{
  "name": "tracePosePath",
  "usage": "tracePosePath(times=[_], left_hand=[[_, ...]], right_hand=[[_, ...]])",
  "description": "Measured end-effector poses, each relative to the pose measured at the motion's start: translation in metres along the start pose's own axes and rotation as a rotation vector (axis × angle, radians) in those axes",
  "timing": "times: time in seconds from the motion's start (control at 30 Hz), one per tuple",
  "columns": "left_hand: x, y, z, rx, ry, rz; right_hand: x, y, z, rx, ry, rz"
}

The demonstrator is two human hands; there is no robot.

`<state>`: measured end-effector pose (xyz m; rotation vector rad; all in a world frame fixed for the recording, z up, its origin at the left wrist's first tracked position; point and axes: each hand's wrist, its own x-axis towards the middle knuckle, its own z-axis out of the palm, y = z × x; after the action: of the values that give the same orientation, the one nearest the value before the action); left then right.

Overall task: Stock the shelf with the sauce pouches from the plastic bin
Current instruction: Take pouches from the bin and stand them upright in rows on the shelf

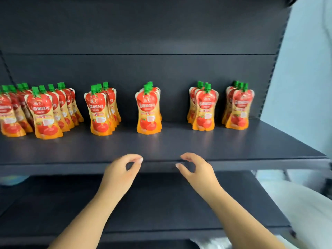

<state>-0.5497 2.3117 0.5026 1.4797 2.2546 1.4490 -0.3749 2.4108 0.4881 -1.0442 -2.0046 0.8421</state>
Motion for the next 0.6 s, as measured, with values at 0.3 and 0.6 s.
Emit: tracePosePath(times=[0.3,0.6], left_hand=[[-0.170,0.079,0.090,0.148,-0.271,-0.035],[-0.233,0.074,0.167,0.249,-0.493,-0.128]], right_hand=[[-0.184,0.105,-0.142,-0.495,-0.230,0.041],[-0.246,0.183,-0.178,-0.561,-0.294,0.238]])
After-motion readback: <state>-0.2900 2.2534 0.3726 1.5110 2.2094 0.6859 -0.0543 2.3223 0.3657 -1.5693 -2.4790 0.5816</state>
